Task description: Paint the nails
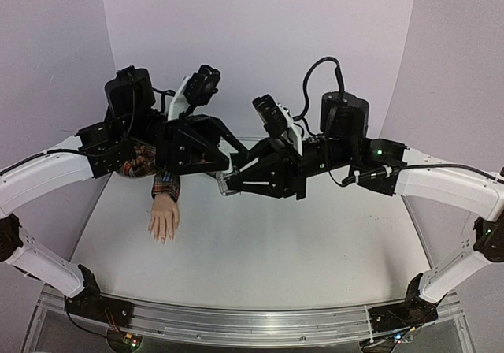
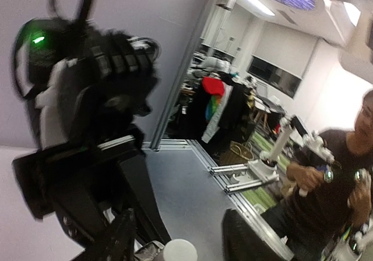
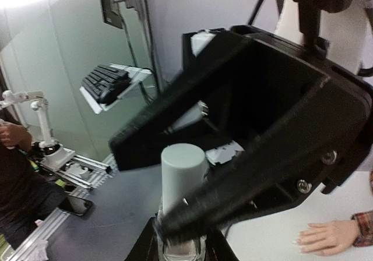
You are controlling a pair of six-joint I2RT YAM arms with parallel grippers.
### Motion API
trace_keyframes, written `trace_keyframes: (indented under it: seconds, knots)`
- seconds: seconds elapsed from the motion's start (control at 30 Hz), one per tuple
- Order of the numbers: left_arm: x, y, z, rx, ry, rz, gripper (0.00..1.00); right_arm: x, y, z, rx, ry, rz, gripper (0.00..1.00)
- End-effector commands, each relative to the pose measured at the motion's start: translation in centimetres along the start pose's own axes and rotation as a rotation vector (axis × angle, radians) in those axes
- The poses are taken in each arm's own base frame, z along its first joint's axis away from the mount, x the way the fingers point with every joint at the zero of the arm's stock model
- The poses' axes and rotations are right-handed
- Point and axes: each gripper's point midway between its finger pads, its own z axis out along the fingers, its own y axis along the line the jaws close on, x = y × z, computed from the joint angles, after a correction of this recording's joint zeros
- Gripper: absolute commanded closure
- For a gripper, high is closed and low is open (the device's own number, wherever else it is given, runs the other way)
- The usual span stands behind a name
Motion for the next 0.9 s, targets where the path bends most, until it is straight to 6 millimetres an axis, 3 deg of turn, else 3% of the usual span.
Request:
trace_keyframes:
  seconds: [0.0, 0.07, 0.17, 0.27, 0.47, 0.7, 0.87]
  knots:
    - [-3.6, 3.0, -4.5, -0.498, -0.160, 0.030, 0.37, -1.0, -4.9, -3.5, 0.422, -0.038, -0.111, 1.00]
    - [-4.4, 4.0, -6.4, -0.641, -0.235, -0.003, 0.35, -0.9, -7.8, -5.1, 0.613, -0.062, -0.035, 1.00]
    - [-5.6, 5.2, -8.4, -0.765, -0.347, -0.064, 0.33, -0.5, -10.2, -5.9, 0.760, -0.087, 0.051, 1.00]
    - [-5.3, 7.7, -9.8, -0.882, -0.398, -0.169, 0.28, -0.4, -12.3, -6.8, 0.936, -0.085, 0.058, 1.00]
    - [-4.7, 10.7, -10.0, -0.951, -0.406, -0.250, 0.19, -1.1, -14.1, -7.1, 1.119, -0.037, 0.023, 1.00]
    - [-5.2, 11.3, -9.1, -0.913, -0.432, -0.247, 0.36, -1.4, -14.4, -5.7, 1.131, -0.006, 0.004, 1.00]
    - [-4.7, 11.9, -8.8, -0.913, -0.418, -0.250, 0.56, -1.2, -14.6, -5.0, 1.124, 0.009, 0.006, 1.00]
